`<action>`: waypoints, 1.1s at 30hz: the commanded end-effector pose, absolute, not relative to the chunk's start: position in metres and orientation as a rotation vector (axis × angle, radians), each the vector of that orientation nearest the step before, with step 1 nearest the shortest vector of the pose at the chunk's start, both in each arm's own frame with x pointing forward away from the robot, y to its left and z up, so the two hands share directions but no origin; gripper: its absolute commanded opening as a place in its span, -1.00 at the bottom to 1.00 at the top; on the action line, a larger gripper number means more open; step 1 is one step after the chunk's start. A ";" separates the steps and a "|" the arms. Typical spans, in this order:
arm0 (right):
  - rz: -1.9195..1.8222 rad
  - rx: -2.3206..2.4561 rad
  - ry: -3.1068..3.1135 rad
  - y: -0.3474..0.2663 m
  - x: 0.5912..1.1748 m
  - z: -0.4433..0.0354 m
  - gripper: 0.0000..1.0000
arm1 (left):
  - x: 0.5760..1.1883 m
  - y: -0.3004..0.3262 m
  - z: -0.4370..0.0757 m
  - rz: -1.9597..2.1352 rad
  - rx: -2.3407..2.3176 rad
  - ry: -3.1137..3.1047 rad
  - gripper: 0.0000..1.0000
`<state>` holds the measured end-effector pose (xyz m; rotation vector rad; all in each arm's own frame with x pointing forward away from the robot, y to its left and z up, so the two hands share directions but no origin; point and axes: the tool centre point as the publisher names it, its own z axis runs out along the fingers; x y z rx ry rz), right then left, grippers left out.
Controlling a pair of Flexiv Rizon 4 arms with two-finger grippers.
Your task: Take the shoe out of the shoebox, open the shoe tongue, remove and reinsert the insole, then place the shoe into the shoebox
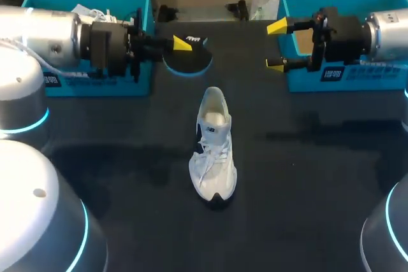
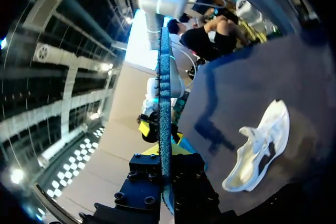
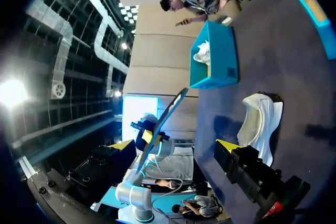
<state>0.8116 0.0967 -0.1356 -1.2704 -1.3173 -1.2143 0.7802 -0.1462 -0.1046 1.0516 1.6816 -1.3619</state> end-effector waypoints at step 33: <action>-1.213 -1.271 -1.318 0.098 0.813 -0.136 1.00 | 0.777 -0.145 -0.096 -2.712 -1.508 2.232 -1.00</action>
